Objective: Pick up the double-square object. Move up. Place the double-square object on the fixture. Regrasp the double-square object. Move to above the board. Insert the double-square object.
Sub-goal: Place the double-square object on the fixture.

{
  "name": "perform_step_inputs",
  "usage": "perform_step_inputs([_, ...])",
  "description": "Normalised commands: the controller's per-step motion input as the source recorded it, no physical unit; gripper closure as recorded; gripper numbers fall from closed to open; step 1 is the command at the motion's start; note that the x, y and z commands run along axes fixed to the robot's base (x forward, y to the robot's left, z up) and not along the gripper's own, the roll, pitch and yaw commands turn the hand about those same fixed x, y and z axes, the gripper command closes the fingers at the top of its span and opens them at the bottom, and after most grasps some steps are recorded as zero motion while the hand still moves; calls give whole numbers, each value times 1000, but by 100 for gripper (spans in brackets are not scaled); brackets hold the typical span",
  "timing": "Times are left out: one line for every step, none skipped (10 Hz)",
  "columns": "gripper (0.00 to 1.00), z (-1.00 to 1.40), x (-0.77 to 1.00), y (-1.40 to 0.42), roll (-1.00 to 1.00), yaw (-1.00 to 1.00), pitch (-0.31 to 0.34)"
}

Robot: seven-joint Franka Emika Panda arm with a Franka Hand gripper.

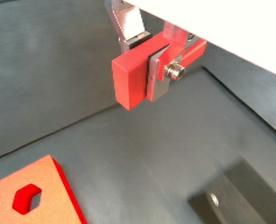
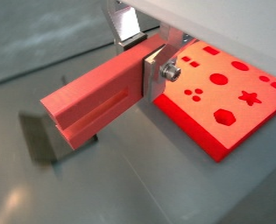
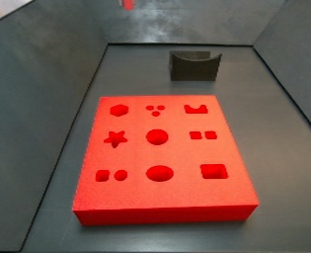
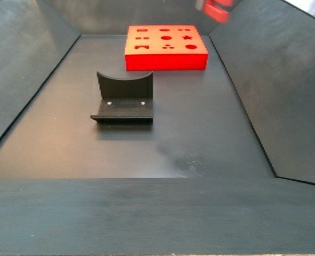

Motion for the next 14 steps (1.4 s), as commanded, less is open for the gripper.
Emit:
perform_step_inputs([100,112,1000,30,-69,-686,-163])
perform_step_inputs([100,96,1000,32,-63,-467,-100])
perform_step_inputs([100,73,1000,32,-55,-263,-47])
perform_step_inputs([100,54,1000,32,-49,-160,-20])
perform_step_inputs([100,41,1000,33,-42,-106,1])
perform_step_inputs([100,28,1000,33,-34,-71,24])
perform_step_inputs([100,20,1000,33,-28,-57,40])
perform_step_inputs([100,9,985,35,-23,-49,61])
perform_step_inputs([100,5,913,33,-20,-46,70])
perform_step_inputs([100,1,774,27,-14,-43,86])
perform_step_inputs([100,-380,1000,811,-1000,-114,154])
perform_step_inputs([100,-381,1000,839,-1000,-122,152])
perform_step_inputs([100,-317,1000,790,-1000,-126,142])
perform_step_inputs([100,-201,1000,672,-1000,-129,138])
